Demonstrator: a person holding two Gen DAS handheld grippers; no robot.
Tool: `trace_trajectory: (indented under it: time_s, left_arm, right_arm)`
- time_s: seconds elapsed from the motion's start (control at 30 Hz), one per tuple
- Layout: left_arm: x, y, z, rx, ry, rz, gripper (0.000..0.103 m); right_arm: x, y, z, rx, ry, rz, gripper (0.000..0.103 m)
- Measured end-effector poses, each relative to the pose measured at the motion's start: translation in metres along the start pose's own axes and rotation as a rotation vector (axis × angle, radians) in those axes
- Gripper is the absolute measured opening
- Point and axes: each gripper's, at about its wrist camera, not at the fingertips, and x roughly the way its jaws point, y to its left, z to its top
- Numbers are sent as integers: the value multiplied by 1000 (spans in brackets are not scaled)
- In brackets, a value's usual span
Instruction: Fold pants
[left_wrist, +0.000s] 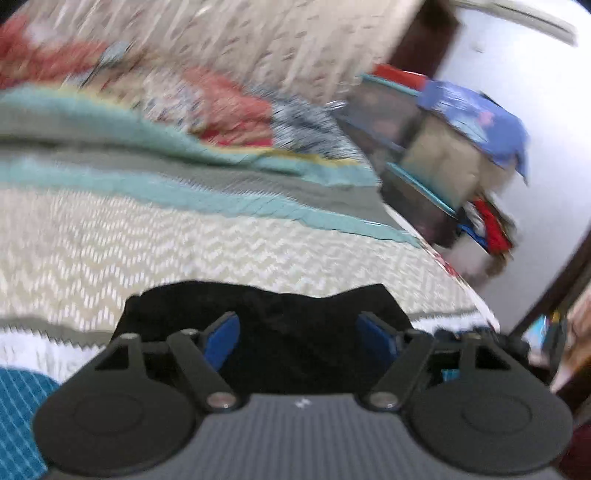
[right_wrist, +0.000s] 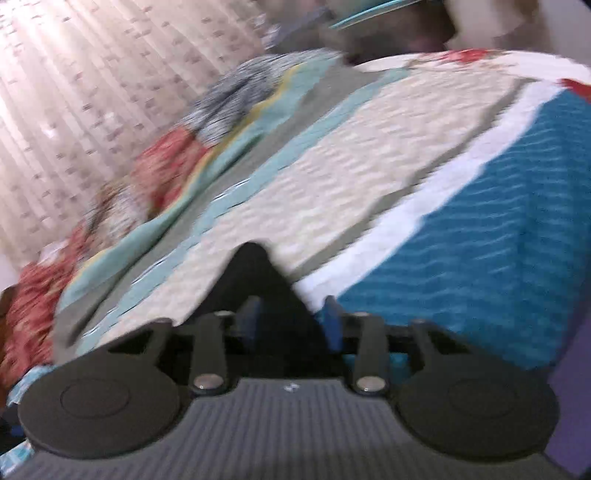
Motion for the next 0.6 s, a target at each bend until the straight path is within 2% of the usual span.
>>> trace_trajectory:
  time_s: [0.07,0.13,0.2,0.23,0.3,0.33,0.4,0.5,0.57,0.6]
  left_arm:
    - [20,19,2,-82,23,16,49]
    - [43,30,-3,-149,73,14,46]
    - [69,25,-10,-69,162,35,47]
    - [85,16,-18,6,209,79,49]
    - [98,-2,-30,132,208,126,51]
    - [100,-11,-33,187,208,159,52]
    - [104,-19,-30,210,227,198,53]
    - [96,-17,-19,170,245,189,56]
    - [77,-13,-9,91,228,126,67]
    - [65,-11,-4,47,203,82,68]
  right_arm:
    - [12,-1,-3,12,26,14,48]
    - [26,3,-7,8,63,32,53]
    - [25,-17,-7,20,144,33,52]
    - [29,-17,-11,28,174,28,43]
    - [30,-7,-12,0,175,18,27]
    - [29,-2,-11,-16,173,19,22]
    - [17,2,-3,-29,150,29,19]
    - [8,16,3,-68,104,49,19]
    - [0,29,7,-117,76,78,19]
    - [-1,37,7,-144,66,95,18]
